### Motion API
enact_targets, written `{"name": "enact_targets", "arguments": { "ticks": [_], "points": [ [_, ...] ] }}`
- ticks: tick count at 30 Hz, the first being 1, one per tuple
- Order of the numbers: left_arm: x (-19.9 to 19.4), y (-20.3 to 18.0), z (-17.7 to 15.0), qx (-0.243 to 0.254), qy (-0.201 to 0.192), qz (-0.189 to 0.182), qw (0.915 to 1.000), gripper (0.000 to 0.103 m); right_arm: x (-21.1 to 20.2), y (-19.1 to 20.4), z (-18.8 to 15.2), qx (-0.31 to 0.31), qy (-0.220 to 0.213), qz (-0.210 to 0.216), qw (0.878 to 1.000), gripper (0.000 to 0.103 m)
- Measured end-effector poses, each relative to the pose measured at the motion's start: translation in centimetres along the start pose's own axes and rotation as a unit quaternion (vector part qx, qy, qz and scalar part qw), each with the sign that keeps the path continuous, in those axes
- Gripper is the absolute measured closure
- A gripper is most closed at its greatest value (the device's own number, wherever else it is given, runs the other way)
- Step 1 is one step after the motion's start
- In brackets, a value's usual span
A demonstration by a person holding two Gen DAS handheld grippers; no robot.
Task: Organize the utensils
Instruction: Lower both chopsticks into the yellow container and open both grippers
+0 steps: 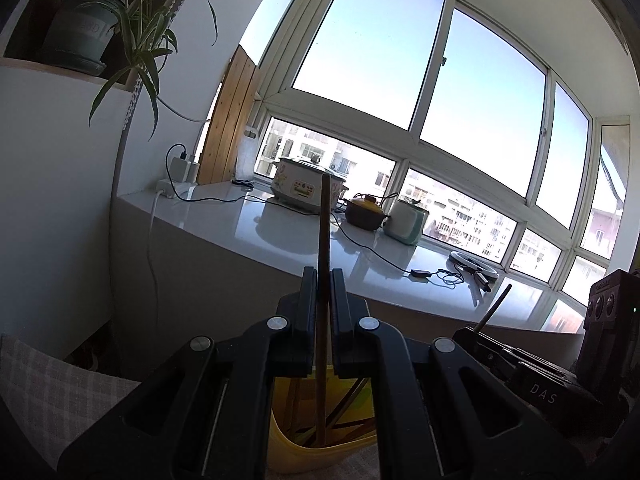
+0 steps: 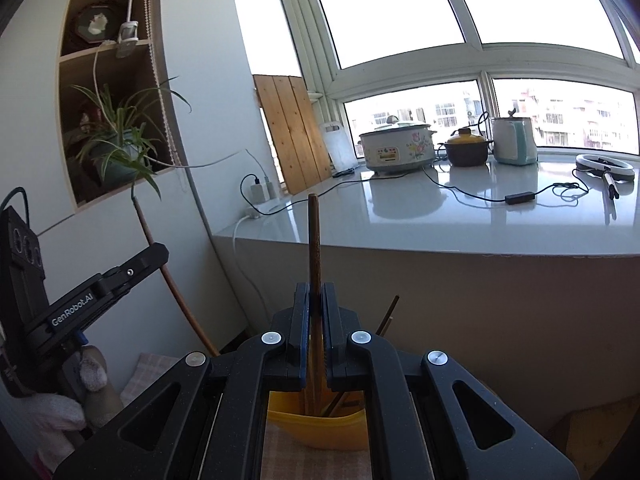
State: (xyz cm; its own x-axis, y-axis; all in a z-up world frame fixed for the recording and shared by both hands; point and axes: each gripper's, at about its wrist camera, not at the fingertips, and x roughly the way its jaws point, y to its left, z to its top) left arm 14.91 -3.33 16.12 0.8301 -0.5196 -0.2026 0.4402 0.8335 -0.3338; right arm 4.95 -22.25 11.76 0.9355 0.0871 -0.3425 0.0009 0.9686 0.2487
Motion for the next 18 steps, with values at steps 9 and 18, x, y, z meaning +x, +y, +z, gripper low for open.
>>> {"name": "enact_targets", "arguments": {
  "ticks": [9,18],
  "points": [
    [1.6,0.3,-2.0,-0.003,0.032,0.005,0.9995,0.099,1.0,-0.1,-1.1,-0.009,0.025,-0.007,1.000,0.099],
    [1.7,0.9,-5.1,-0.007,0.075,0.004,0.9971,0.099,1.9,0.0,-2.4,-0.029,0.055,-0.024,0.998,0.099]
  ]
}}
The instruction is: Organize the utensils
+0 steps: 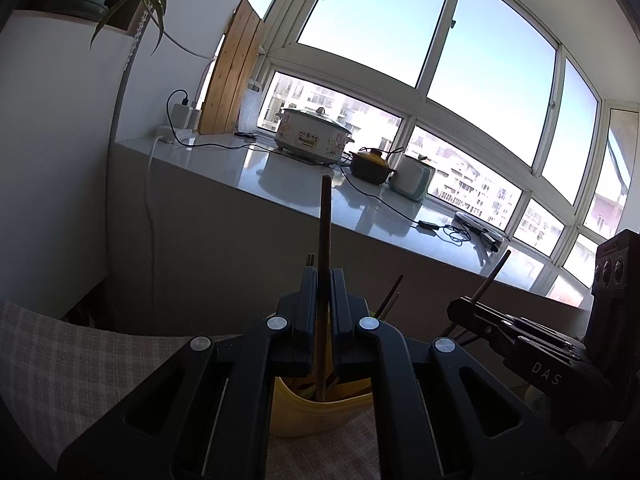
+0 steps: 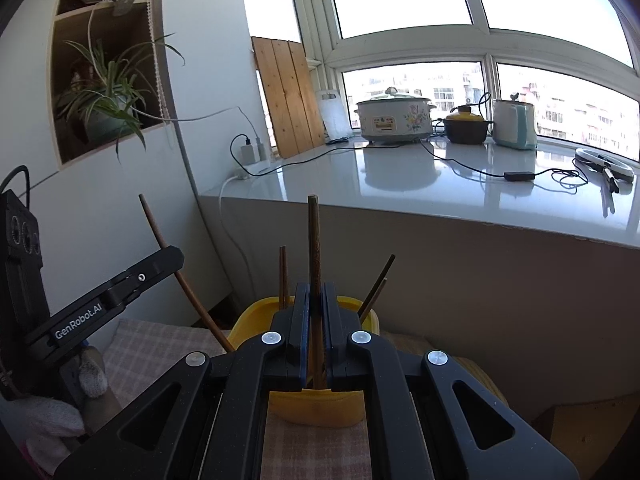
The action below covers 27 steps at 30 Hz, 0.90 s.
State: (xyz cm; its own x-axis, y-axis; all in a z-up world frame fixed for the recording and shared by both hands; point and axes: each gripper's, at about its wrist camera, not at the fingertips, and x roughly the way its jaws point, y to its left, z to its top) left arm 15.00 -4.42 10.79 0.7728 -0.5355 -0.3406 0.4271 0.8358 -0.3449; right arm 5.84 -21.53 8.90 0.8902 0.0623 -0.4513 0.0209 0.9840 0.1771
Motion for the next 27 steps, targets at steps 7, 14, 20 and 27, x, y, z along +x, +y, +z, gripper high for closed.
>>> {"name": "enact_targets", "arguments": {
  "ticks": [7,14,20,27],
  "points": [
    [0.3,-0.1,-2.6,0.001,0.038,-0.005,0.9993,0.099,0.2,0.1,-0.9,-0.011,0.015,-0.008,1.000,0.099],
    [0.0,-0.2,-3.6,0.000,0.051,-0.009,0.9987,0.099,-0.1,0.3,-1.4,-0.016,0.020,-0.017,1.000,0.099],
    [-0.9,-0.2,-3.9,-0.002,0.048,-0.007,0.9988,0.069,-0.4,0.5,-1.8,-0.018,0.025,-0.023,0.999,0.092],
    [-3.4,-0.6,-4.3,0.015,0.033,0.004,0.9993,0.049,-1.5,0.7,-2.6,-0.024,0.020,-0.028,0.999,0.080]
  ]
}}
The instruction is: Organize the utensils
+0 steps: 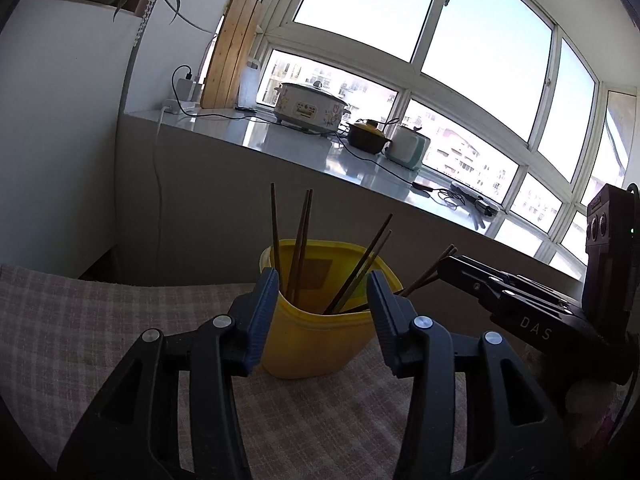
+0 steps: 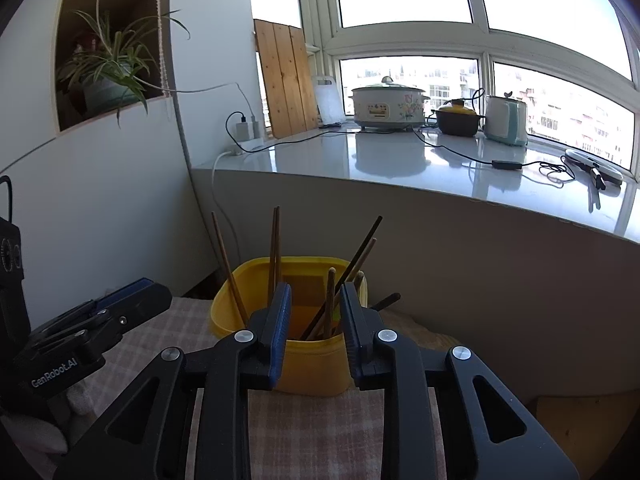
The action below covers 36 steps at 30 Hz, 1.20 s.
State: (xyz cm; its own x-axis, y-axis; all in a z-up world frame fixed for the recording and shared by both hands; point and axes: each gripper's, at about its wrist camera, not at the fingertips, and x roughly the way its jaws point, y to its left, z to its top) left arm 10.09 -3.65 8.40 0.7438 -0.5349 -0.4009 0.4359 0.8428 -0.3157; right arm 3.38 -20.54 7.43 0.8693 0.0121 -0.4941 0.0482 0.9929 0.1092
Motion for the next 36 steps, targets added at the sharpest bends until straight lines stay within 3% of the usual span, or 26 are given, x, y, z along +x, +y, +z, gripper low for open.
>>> {"name": "enact_targets", "arguments": {
  "ticks": [4,8,14,18,21,36],
  "points": [
    [-1.4,-0.6,-0.6,0.022,-0.007,0.012,0.9997,0.038,-0.4,-0.1,-0.4,0.006,-0.001,0.000,1.000,0.077],
    [-2.8,-0.8,-1.3,0.032,-0.011,0.024,0.9991,0.017,-1.0,-0.1,-0.7,0.007,-0.010,-0.006,1.000,0.062],
    [-5.0,-1.6,-2.2,0.053,-0.029,0.053,0.9967,0.000,-2.2,-0.1,-0.9,0.006,-0.027,-0.025,0.999,0.043],
    [-6.0,-2.1,-2.2,0.063,-0.041,0.082,0.9939,0.000,-3.1,0.0,-0.9,0.000,-0.043,-0.042,0.998,0.036],
    [-6.4,-2.3,-2.2,0.065,-0.045,0.092,0.9926,0.000,-3.7,0.0,-0.9,0.001,-0.058,-0.050,0.997,0.023],
    [-5.8,-2.8,-2.6,0.088,-0.041,0.139,0.9854,0.000,-4.5,0.2,-1.4,-0.006,-0.080,-0.092,0.993,0.018]
  ]
}}
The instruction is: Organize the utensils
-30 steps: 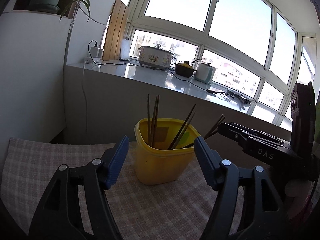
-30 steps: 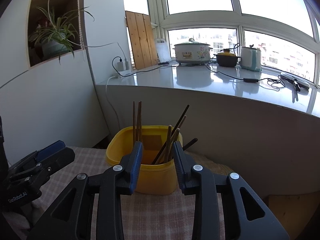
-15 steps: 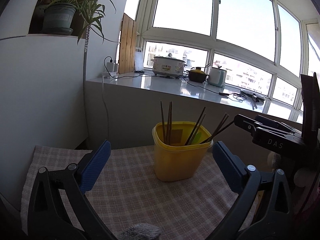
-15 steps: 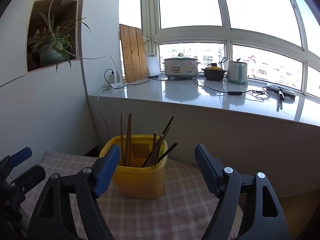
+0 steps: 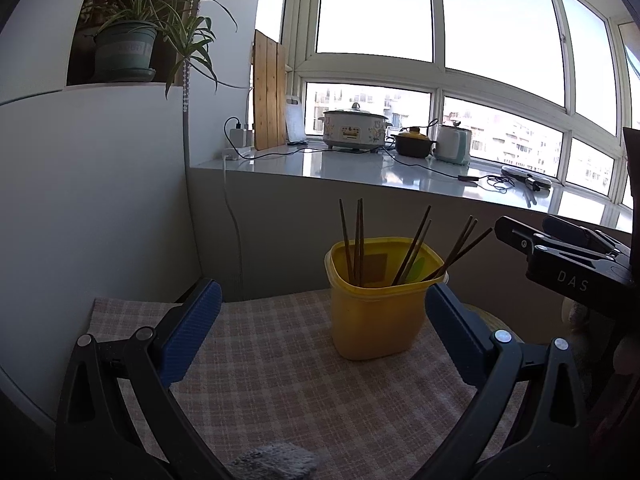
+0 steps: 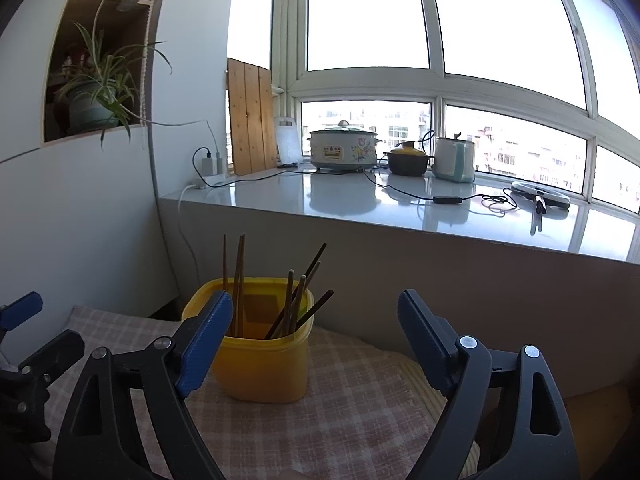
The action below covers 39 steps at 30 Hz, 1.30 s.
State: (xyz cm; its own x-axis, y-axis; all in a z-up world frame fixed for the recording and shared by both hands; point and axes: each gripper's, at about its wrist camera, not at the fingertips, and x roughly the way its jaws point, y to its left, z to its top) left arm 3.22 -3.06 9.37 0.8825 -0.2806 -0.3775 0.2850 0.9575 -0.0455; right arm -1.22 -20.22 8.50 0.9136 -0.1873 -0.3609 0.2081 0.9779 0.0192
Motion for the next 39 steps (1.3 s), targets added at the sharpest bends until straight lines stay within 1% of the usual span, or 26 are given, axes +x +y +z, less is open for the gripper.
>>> {"name": "enact_targets", "arguments": {
  "ticks": [5,18,39],
  "points": [
    [0.4,-0.1,-0.1,0.005,0.008,-0.003,1.0000,0.000,0.0,-0.4,0.0,0.005,-0.002,-0.010,1.000,0.015],
    [1.0,-0.1,-0.1,0.008,0.014,-0.007,0.9998,0.000,0.8,-0.8,-0.3,0.014,0.013,-0.012,1.000,0.015],
    [1.7,-0.3,-0.5,0.016,0.022,0.000,0.9996,0.000,1.5,-1.1,-0.7,0.020,0.026,-0.013,0.999,0.015]
  ]
}}
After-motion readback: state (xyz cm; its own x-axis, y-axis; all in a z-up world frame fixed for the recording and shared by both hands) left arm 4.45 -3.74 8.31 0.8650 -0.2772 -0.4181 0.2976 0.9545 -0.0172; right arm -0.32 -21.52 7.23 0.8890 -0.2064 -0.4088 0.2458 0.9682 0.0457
